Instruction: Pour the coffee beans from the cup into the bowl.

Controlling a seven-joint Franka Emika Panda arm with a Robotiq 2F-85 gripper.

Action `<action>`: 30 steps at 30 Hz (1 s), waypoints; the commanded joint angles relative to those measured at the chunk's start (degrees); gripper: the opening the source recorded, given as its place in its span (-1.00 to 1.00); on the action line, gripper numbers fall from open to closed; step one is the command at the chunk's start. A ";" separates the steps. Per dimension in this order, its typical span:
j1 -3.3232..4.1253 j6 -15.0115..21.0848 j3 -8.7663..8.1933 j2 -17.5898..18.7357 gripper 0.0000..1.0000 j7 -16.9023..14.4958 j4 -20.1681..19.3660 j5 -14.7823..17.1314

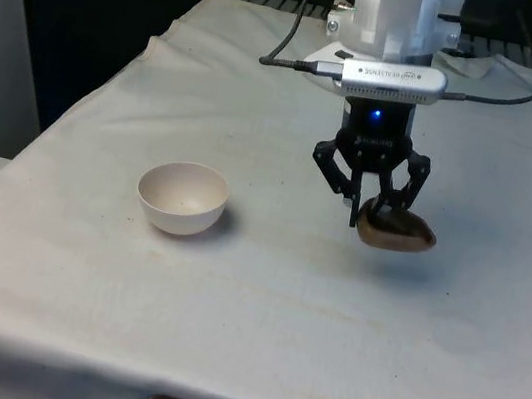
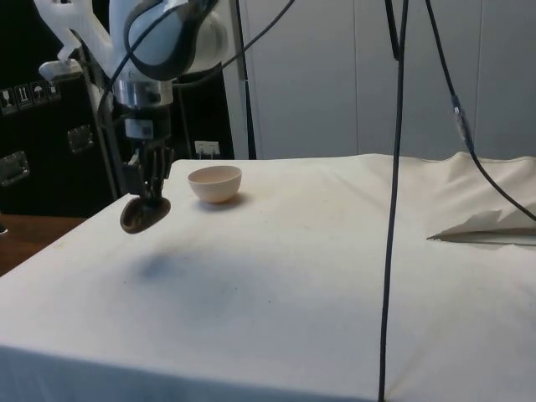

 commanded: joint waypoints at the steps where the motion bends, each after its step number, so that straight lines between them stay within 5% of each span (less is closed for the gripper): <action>1: 0.00 -0.17 -0.06 -0.57 -0.96 0.06 -0.46 -0.11; 30: -0.57 -3.38 -3.44 -3.84 -0.96 -2.86 -0.40 0.29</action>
